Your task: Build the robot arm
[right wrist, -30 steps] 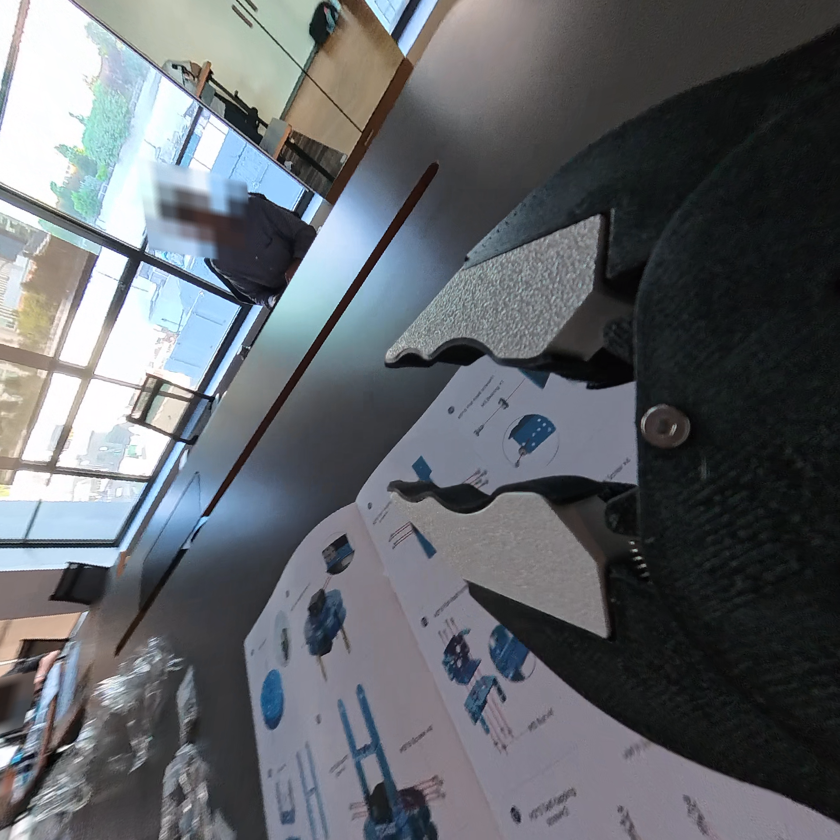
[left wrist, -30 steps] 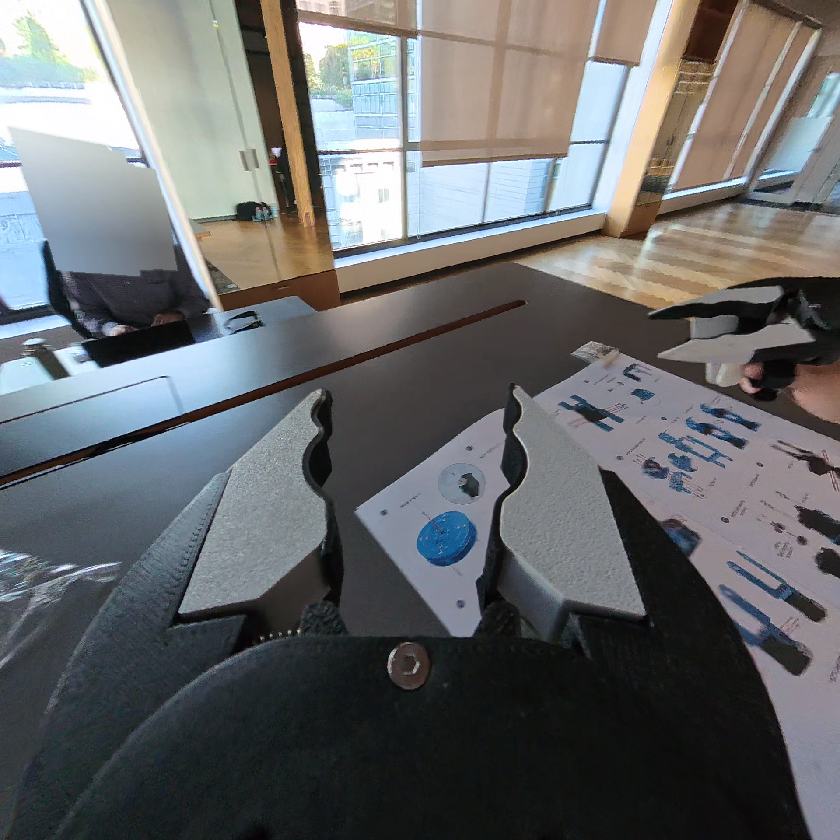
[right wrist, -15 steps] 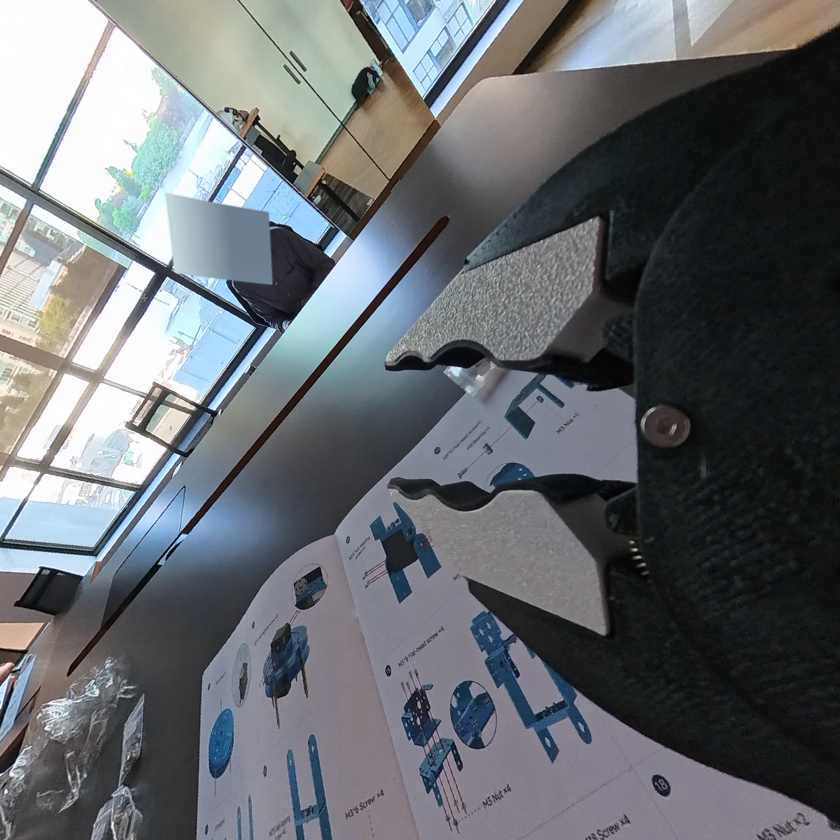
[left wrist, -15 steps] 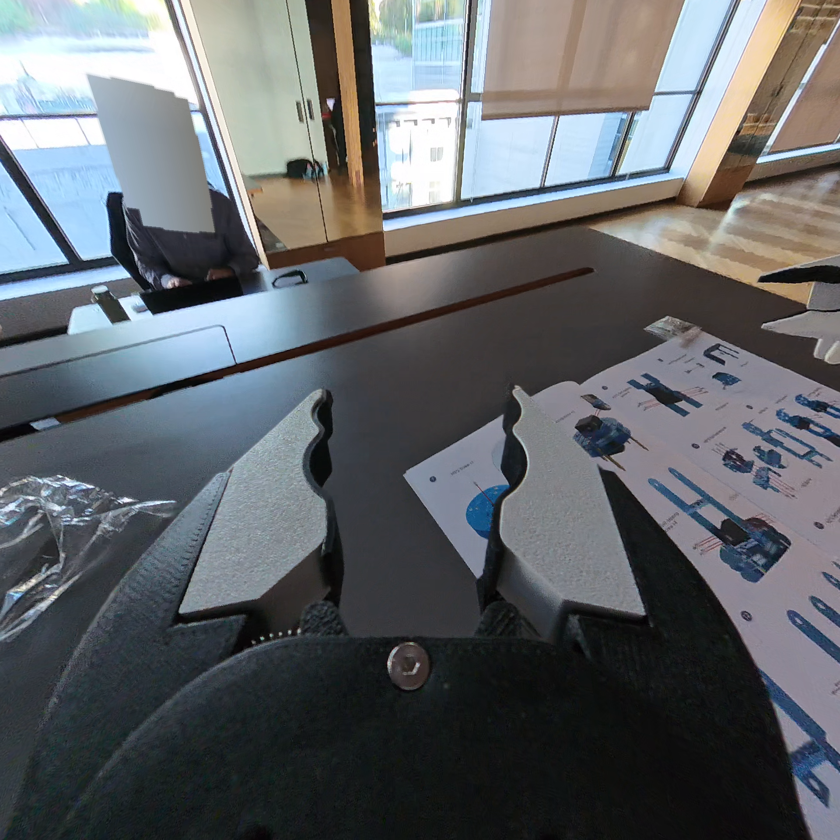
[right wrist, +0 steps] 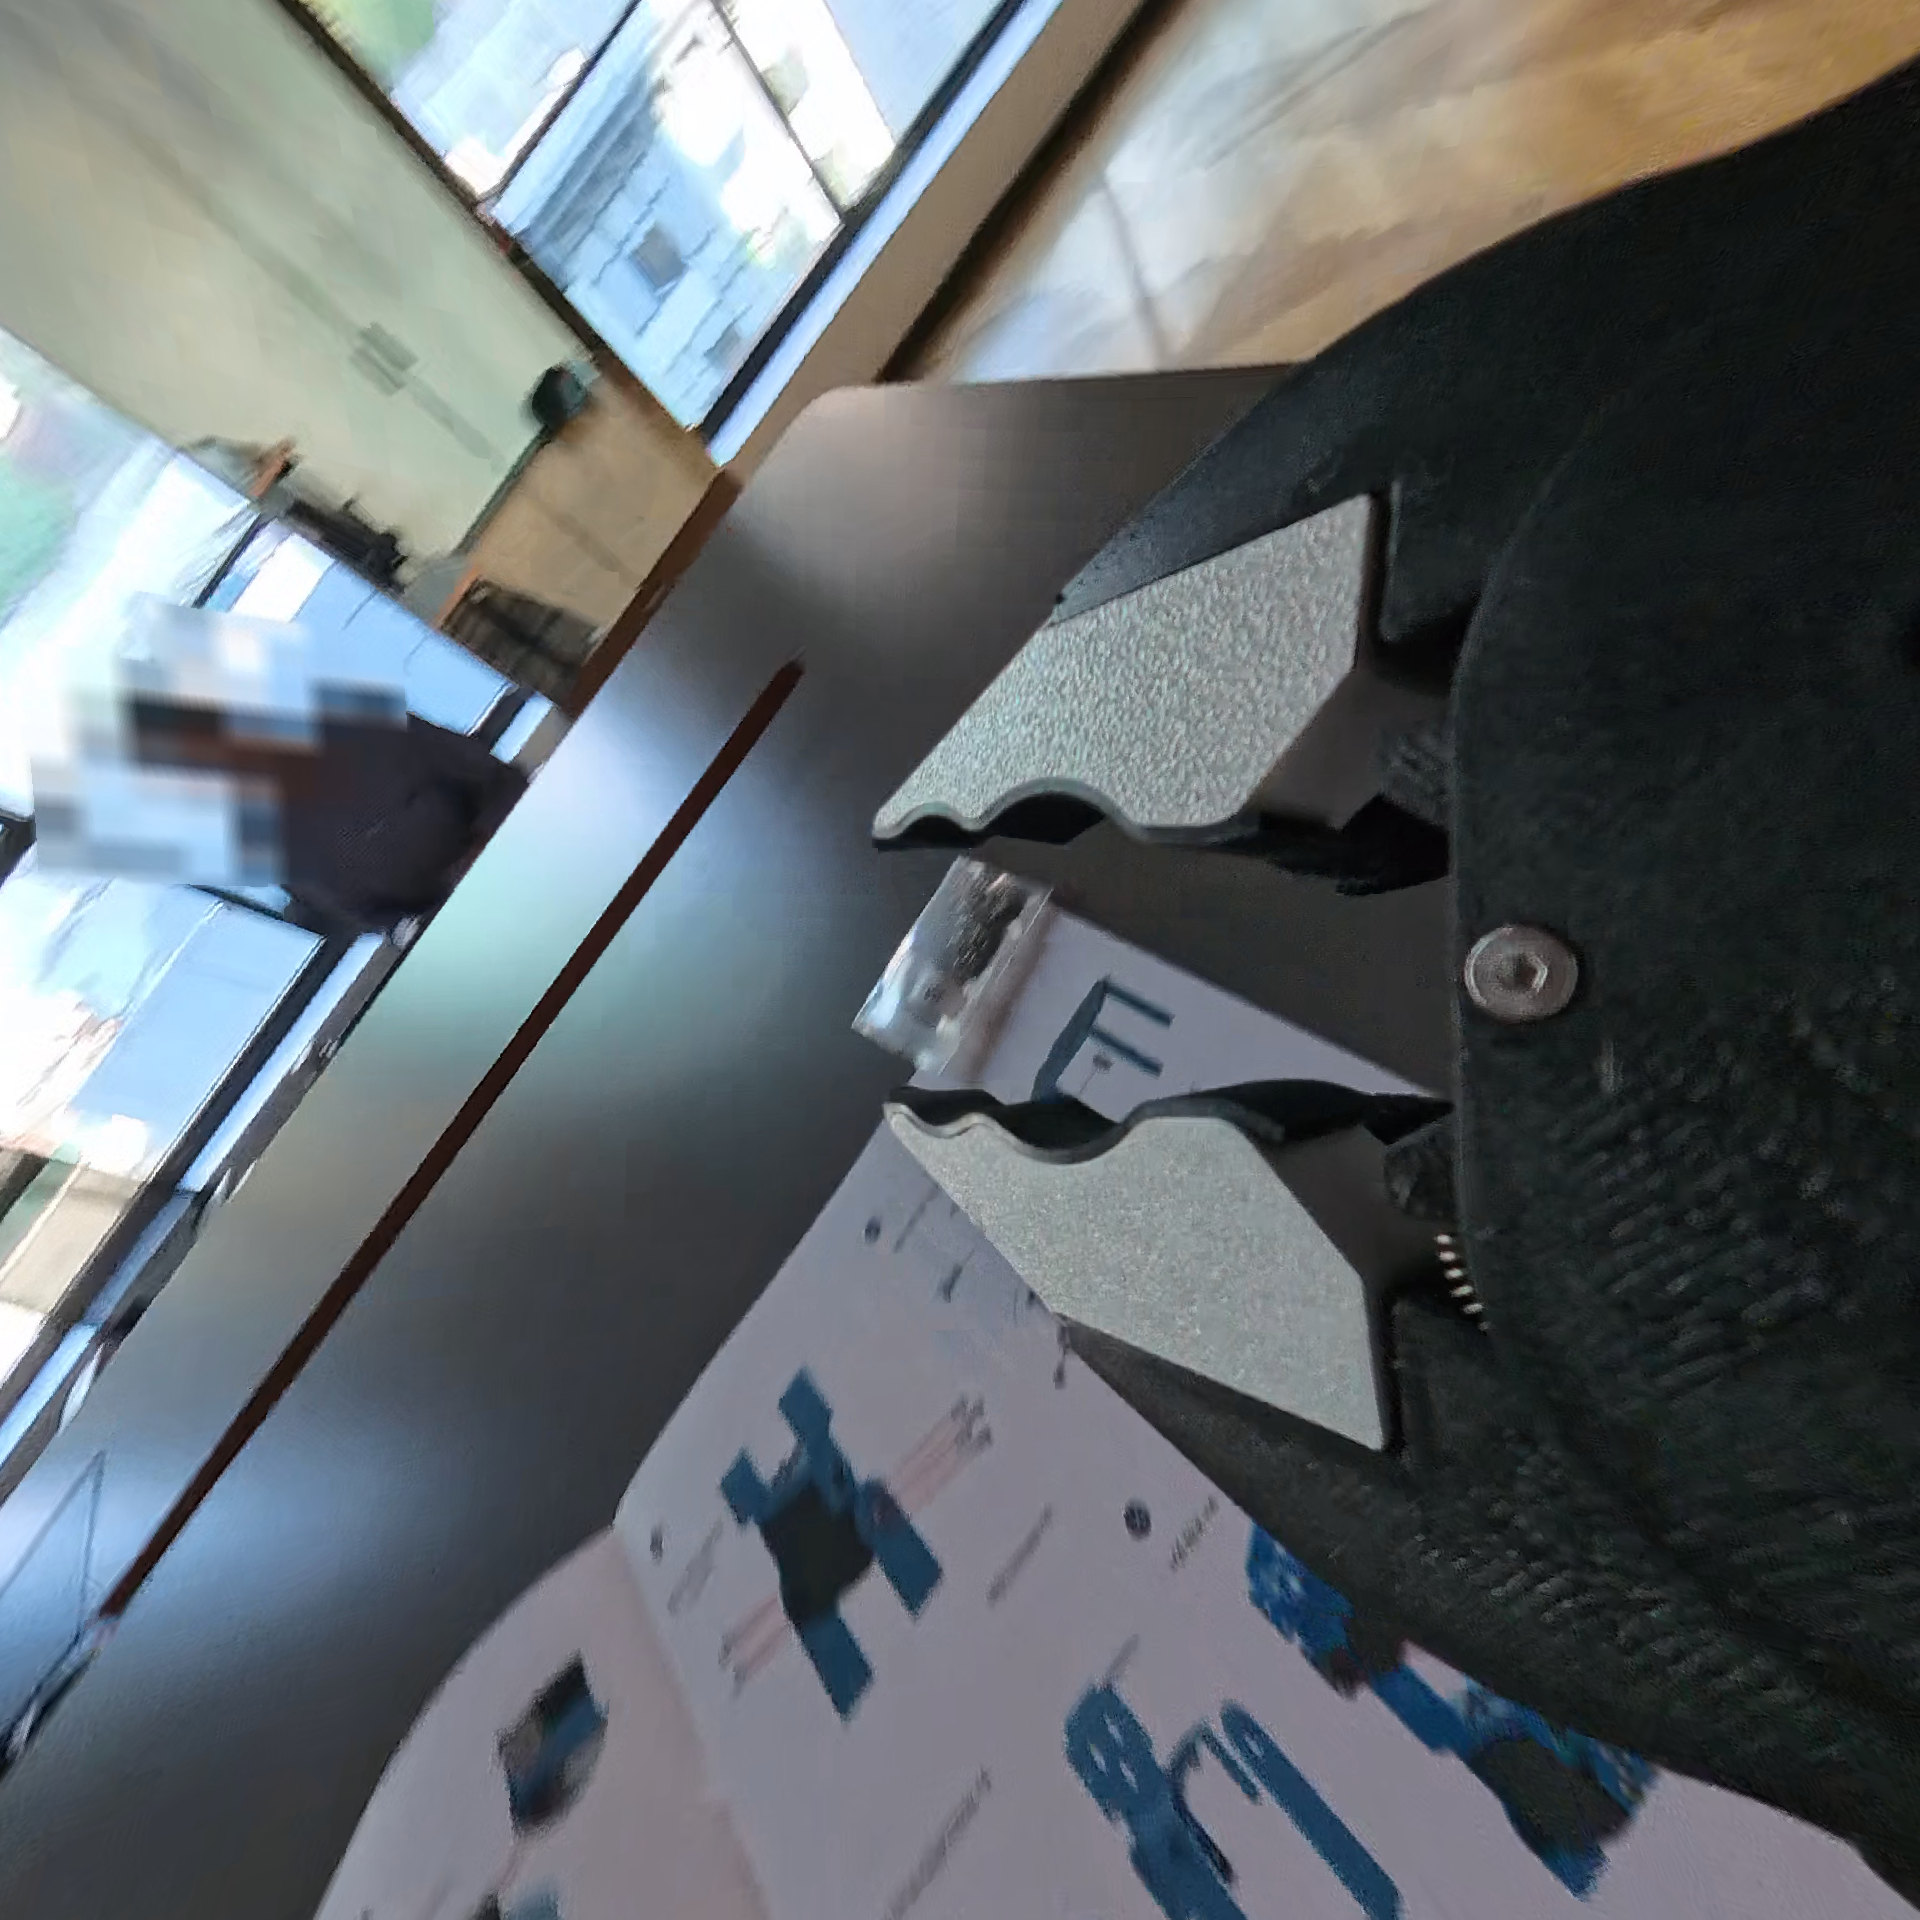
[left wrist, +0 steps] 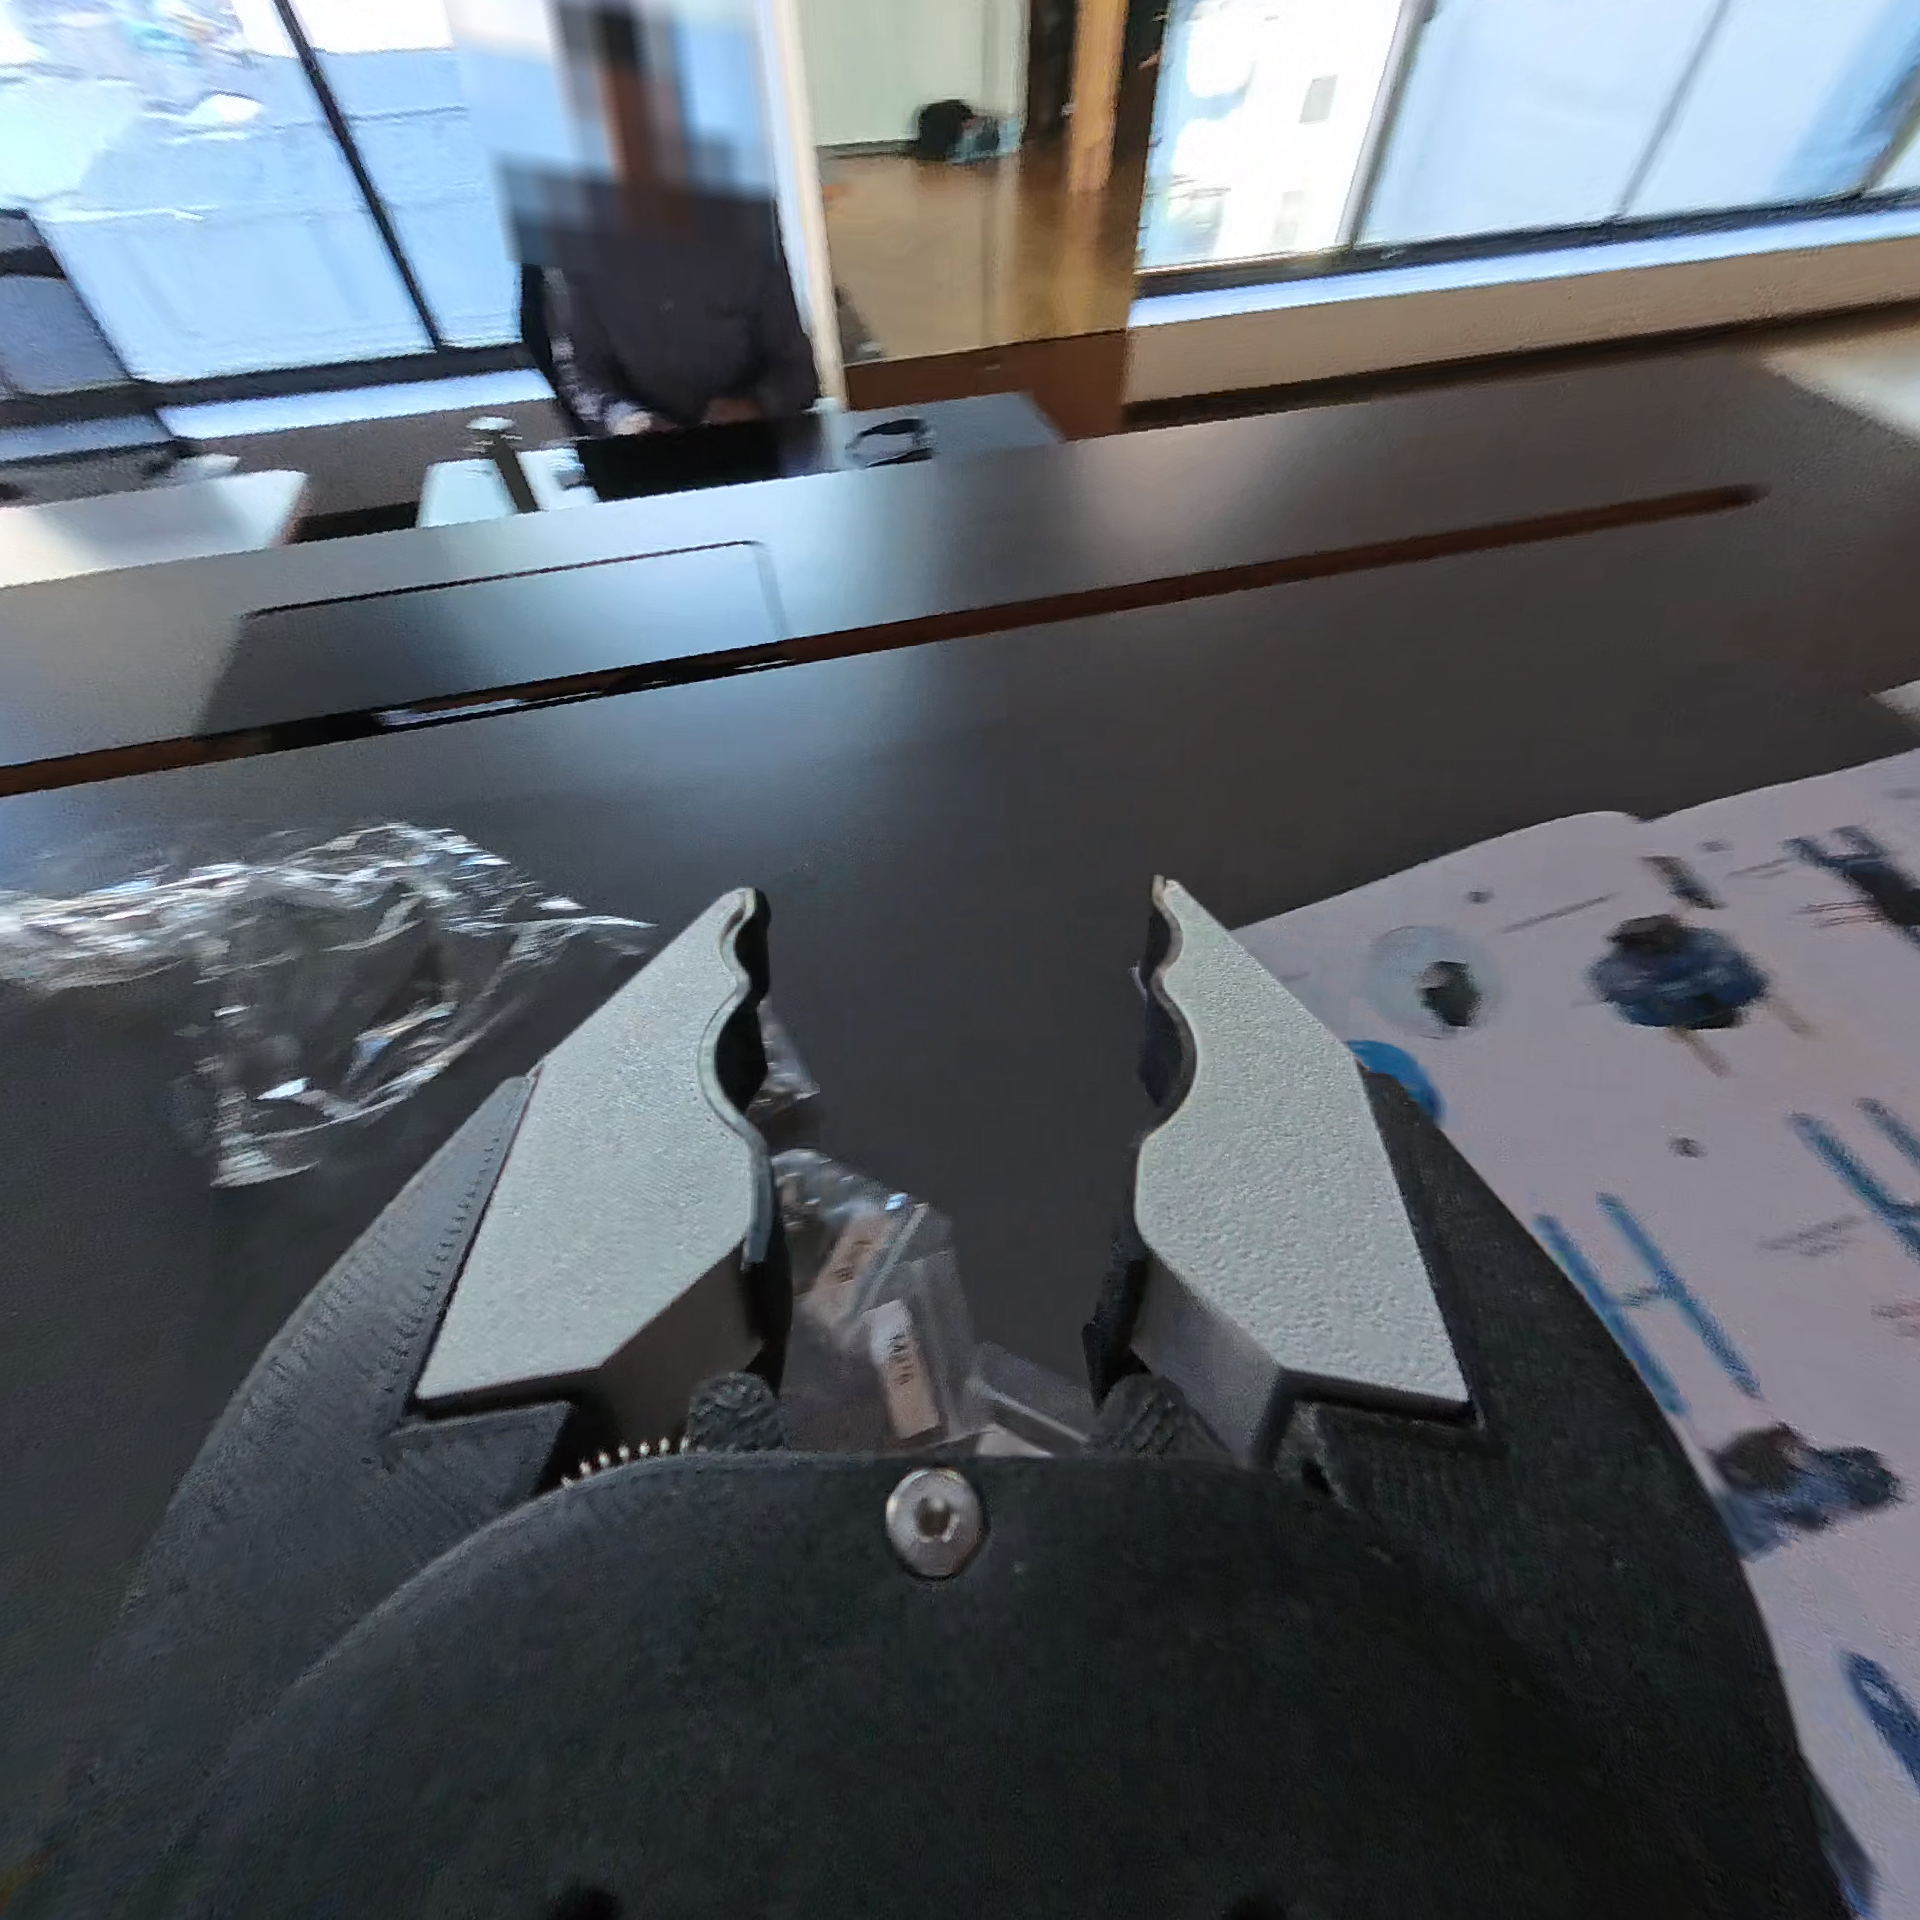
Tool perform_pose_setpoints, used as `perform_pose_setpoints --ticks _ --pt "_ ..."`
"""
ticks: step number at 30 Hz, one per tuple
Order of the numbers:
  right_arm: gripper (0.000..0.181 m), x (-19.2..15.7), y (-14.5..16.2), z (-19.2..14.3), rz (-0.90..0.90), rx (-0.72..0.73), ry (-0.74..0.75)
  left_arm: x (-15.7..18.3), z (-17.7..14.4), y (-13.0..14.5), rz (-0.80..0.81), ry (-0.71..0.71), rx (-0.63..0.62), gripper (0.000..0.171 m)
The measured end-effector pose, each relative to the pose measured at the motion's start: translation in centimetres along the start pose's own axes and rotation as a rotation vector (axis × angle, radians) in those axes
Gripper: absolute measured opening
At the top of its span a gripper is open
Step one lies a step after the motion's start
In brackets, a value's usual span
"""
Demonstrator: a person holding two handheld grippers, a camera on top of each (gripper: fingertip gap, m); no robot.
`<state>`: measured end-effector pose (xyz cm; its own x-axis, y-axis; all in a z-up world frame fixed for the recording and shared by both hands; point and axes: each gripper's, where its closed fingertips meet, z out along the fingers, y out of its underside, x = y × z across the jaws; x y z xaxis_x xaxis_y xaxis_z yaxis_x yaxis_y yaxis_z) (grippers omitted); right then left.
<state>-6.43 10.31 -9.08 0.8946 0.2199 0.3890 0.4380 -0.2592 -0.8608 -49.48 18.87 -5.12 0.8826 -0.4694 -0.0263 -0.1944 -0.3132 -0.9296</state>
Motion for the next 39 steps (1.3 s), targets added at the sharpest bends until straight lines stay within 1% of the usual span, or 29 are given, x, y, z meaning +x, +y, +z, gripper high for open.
perform_pose_setpoints --ticks 2,3,5,8,11,19,23,39 --pt "0.045 1.6 0.5 -0.3 0.073 -0.016 0.054 -0.8 -0.1 -0.1 0.029 -0.07 0.005 0.07" --pt "0.045 2.4 0.5 -0.6 0.109 -0.009 0.077 -0.9 0.0 0.1 0.031 -0.076 0.001 0.07" --pt "0.046 3.5 0.4 -1.2 0.17 0.012 0.103 -0.4 0.3 0.6 0.007 -0.056 -0.024 0.07" --pt "0.045 4.0 0.3 -1.7 0.207 0.039 0.096 0.0 0.5 0.9 -0.005 -0.034 -0.042 0.069" --pt "0.045 3.6 0.4 -1.5 0.211 0.04 0.071 -0.2 0.4 0.8 0.012 -0.052 -0.04 0.069" --pt "0.045 2.1 0.8 -0.5 0.153 0.015 0.013 -0.2 0.5 0.9 -0.026 -0.029 -0.038 0.066" --pt "0.044 2.1 0.7 -0.4 0.175 0.03 -0.01 -0.1 0.7 1.2 -0.021 -0.025 -0.053 0.066" --pt "0.044 1.3 0.9 0.1 0.243 0.046 -0.088 -0.2 0.6 1.1 -0.025 -0.033 -0.048 0.066"
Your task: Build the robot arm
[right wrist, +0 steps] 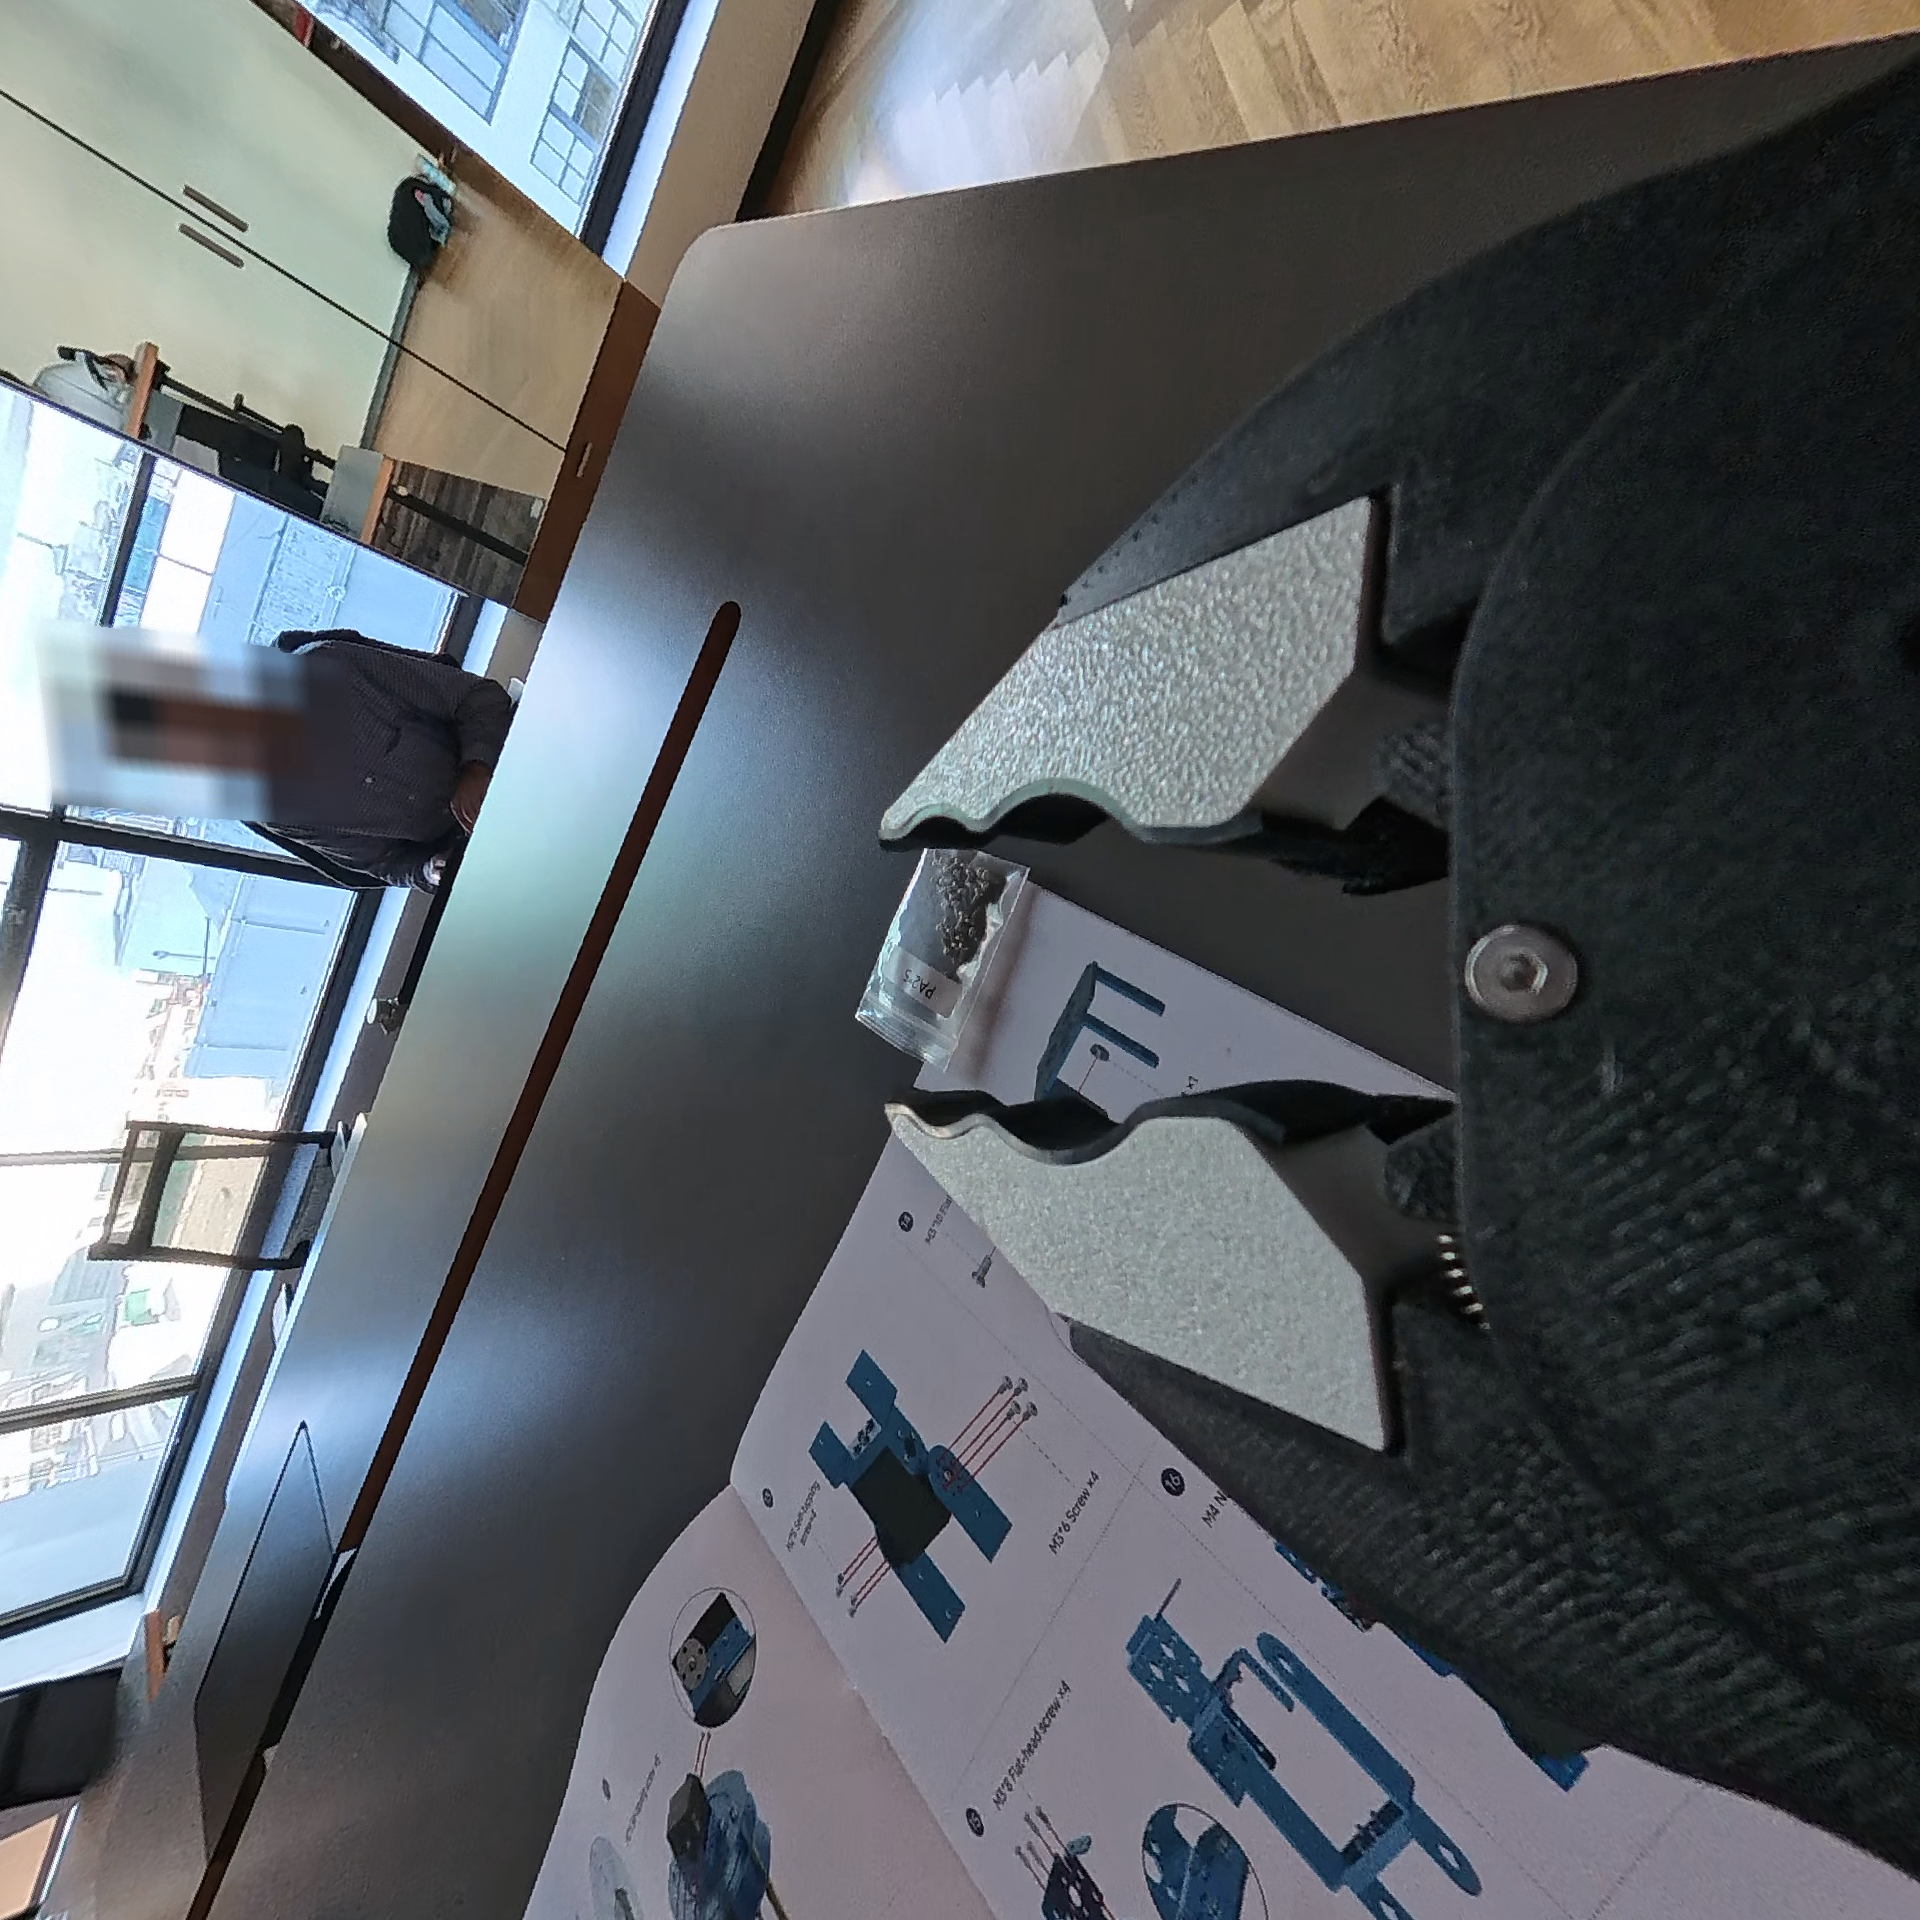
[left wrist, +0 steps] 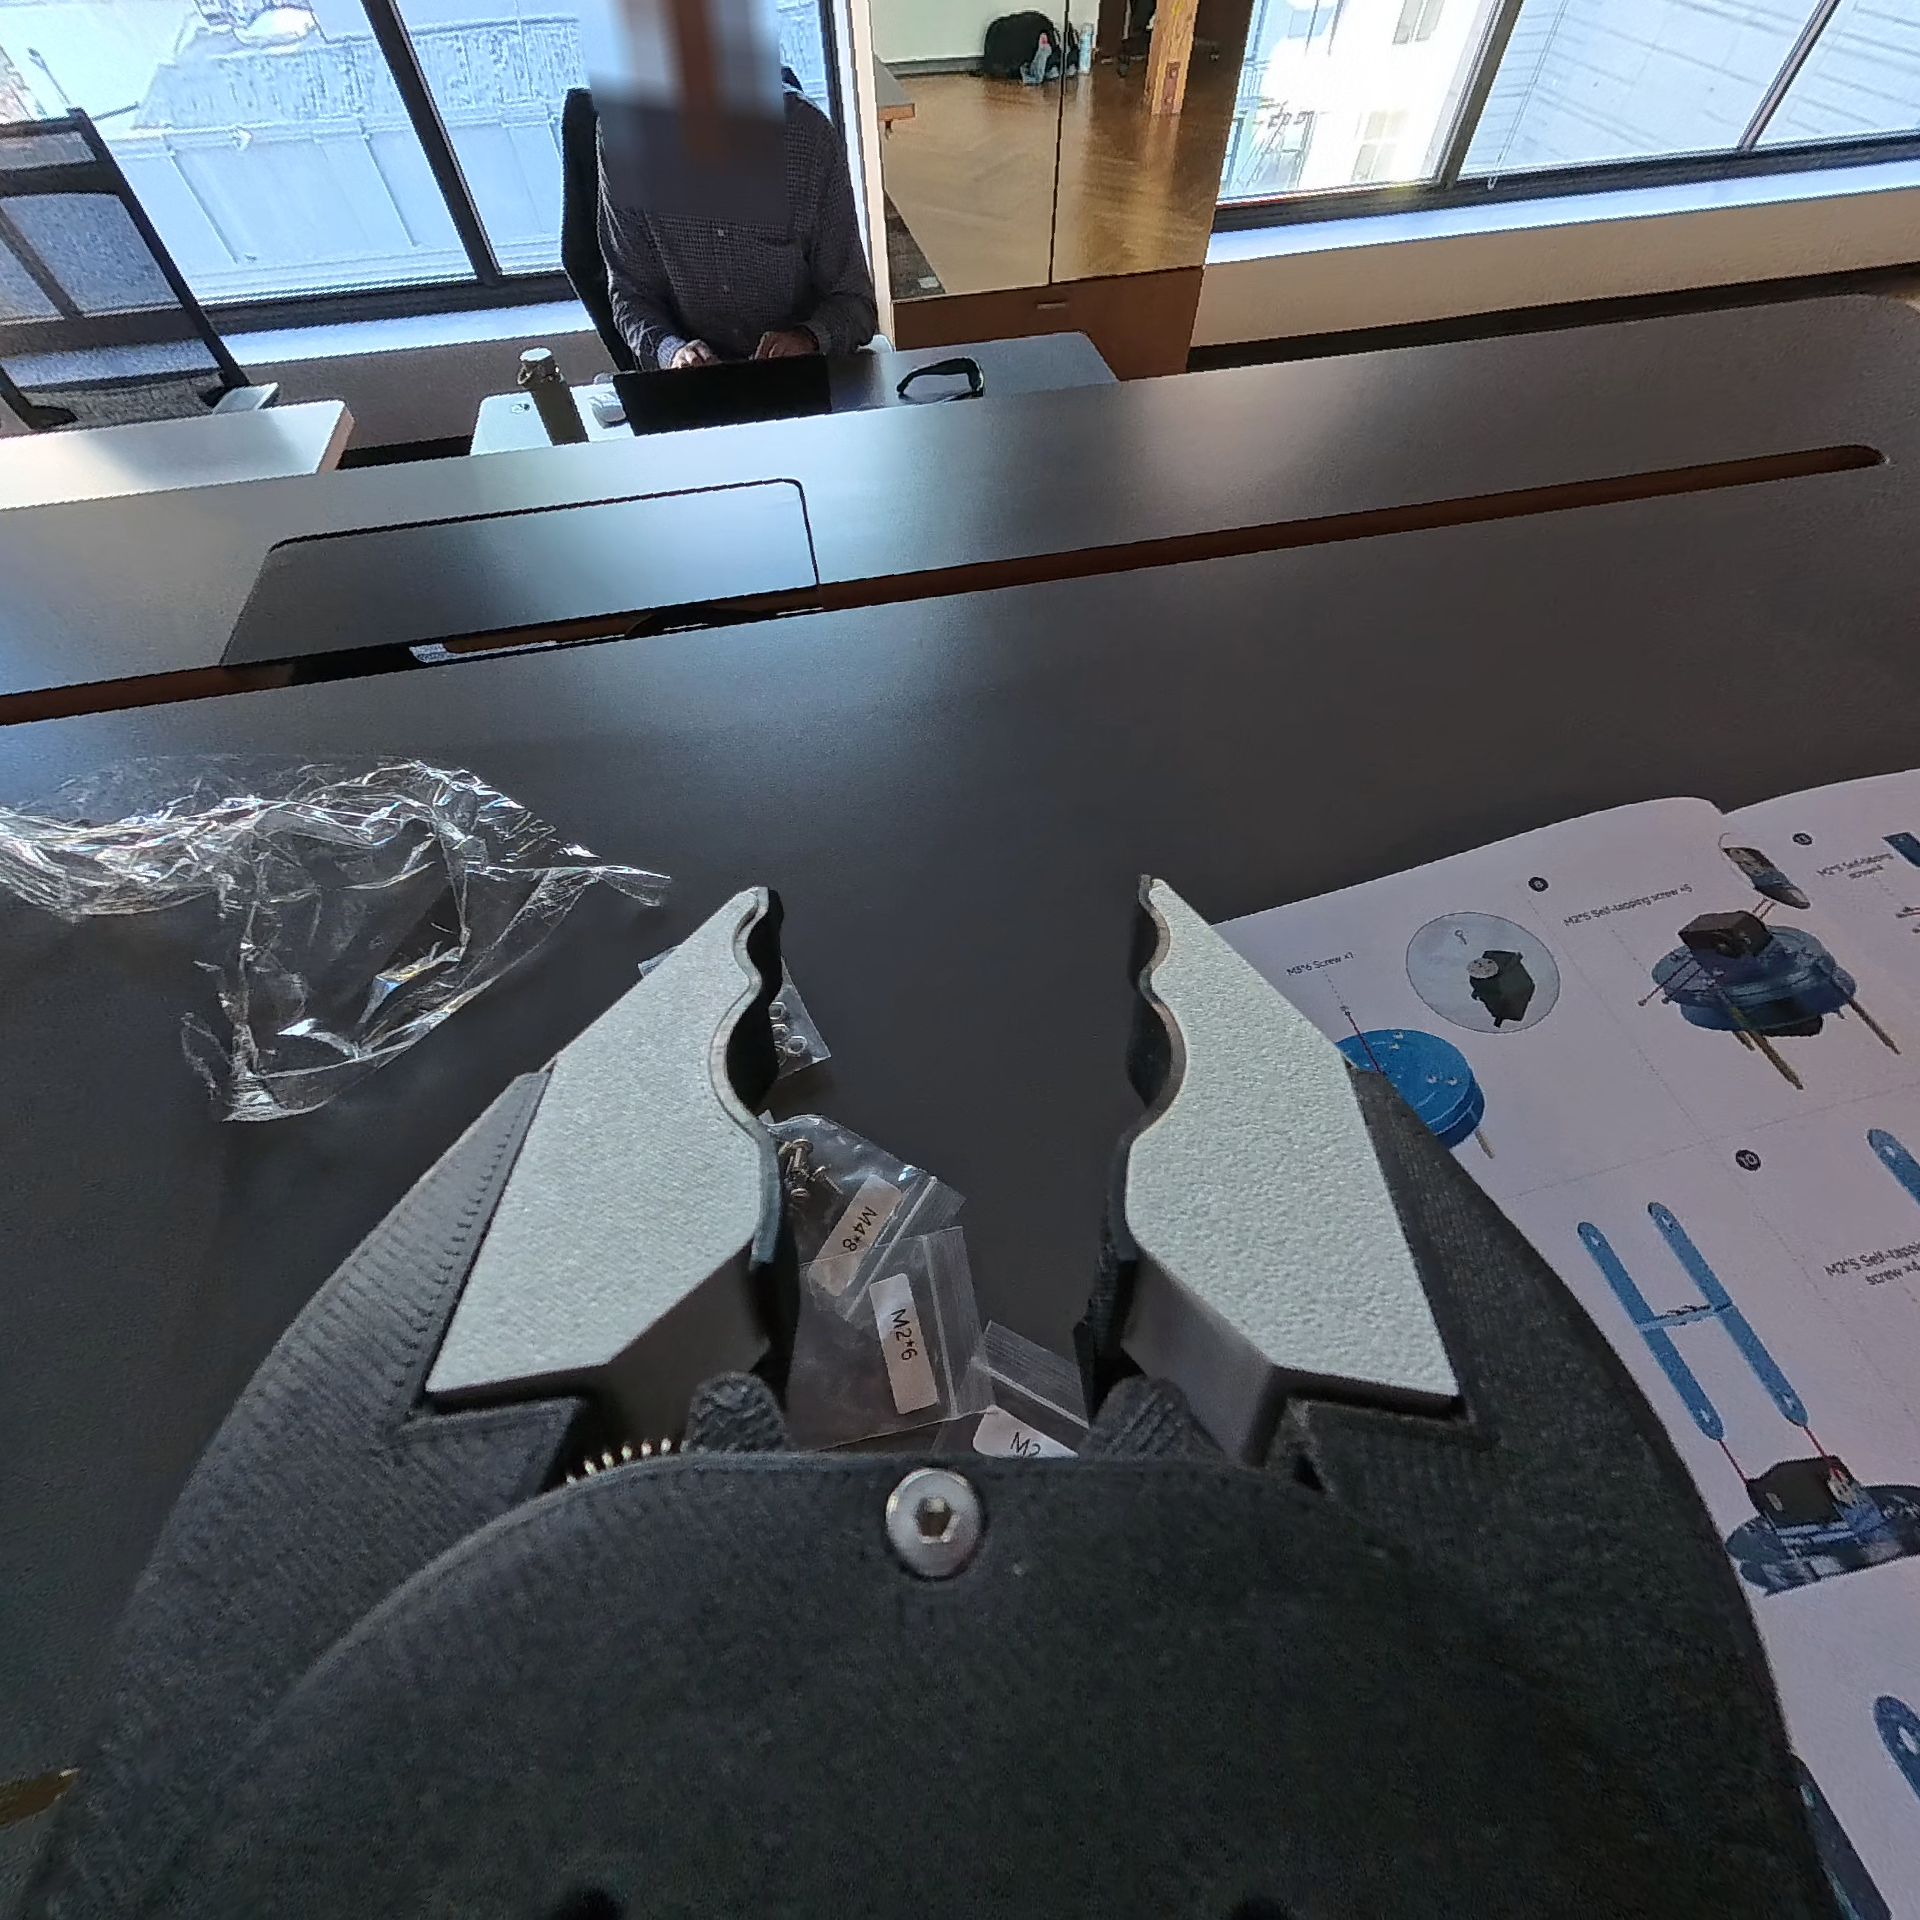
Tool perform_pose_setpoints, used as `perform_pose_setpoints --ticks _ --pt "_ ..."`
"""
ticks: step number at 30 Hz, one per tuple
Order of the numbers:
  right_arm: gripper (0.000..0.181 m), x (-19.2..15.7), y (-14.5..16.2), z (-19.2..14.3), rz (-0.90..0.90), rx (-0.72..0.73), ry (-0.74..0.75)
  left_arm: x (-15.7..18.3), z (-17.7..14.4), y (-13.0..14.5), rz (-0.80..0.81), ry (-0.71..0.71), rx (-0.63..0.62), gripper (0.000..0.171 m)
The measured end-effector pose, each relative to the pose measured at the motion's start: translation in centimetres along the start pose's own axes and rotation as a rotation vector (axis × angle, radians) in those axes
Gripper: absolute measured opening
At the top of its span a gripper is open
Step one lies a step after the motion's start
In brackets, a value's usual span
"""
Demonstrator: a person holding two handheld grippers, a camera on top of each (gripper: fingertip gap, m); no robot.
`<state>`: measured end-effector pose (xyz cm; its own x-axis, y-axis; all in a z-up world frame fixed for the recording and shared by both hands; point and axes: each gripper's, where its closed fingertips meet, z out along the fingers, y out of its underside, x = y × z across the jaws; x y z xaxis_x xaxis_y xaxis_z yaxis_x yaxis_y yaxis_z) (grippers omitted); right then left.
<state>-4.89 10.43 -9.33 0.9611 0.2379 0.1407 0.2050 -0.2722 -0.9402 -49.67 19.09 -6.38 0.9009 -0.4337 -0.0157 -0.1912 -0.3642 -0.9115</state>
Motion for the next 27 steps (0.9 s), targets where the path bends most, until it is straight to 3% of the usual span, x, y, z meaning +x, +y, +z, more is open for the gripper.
perform_pose_setpoints --ticks 27 --pt "0.045 -0.39 0.79 0.64 0.077 -0.015 -0.042 -0.43 -0.03 0.02 -0.018 -0.002 0.001 0.066"
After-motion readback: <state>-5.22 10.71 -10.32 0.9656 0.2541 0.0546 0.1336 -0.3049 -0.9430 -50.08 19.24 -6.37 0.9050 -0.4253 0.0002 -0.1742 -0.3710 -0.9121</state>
